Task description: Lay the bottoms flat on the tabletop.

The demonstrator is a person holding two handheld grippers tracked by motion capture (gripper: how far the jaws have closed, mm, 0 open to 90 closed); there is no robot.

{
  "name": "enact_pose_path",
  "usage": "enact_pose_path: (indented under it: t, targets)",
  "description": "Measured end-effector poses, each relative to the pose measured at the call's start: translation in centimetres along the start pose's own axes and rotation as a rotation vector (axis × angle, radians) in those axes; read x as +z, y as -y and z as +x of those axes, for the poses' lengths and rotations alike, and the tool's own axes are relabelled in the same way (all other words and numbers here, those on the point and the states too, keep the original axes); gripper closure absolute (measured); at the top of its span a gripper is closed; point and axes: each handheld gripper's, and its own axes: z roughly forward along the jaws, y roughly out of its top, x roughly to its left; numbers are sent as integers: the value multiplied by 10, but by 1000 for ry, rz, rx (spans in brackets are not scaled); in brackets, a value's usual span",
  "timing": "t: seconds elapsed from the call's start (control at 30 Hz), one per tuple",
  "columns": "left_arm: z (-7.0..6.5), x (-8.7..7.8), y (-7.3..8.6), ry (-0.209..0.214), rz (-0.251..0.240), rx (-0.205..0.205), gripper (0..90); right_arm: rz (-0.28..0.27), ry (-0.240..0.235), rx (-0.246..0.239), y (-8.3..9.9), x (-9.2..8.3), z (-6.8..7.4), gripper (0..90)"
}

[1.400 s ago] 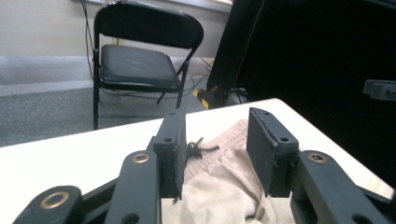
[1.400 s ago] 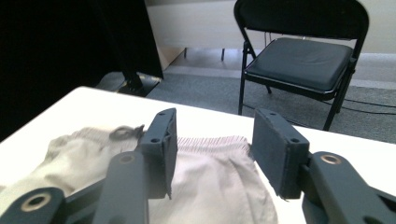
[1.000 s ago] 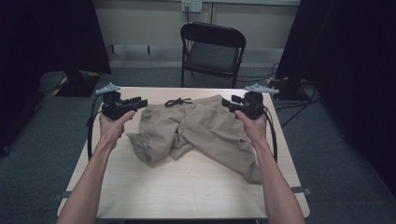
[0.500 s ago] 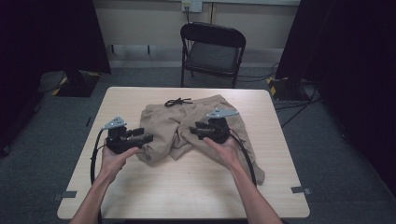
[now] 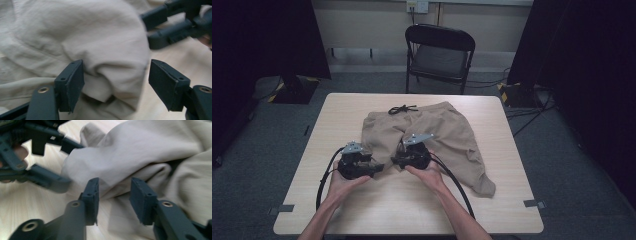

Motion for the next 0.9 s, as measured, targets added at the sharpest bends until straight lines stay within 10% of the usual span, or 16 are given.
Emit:
enact_pose_path:
  t: [0.4, 0.53, 0.67, 0.9]
  targets:
    - [-6, 10, 15, -28, 78, 43, 319, 65, 43, -34, 20, 19, 4, 473]
    - [-5, 13, 12, -50, 77, 39, 582, 68, 74, -52, 25, 19, 3, 504]
    - [0, 4, 8, -13, 14, -7, 853, 61, 114, -62, 25, 19, 3, 766]
    - [4, -38, -10, 82, -187, -82, 875, 39, 41, -29, 27, -3, 0, 900]
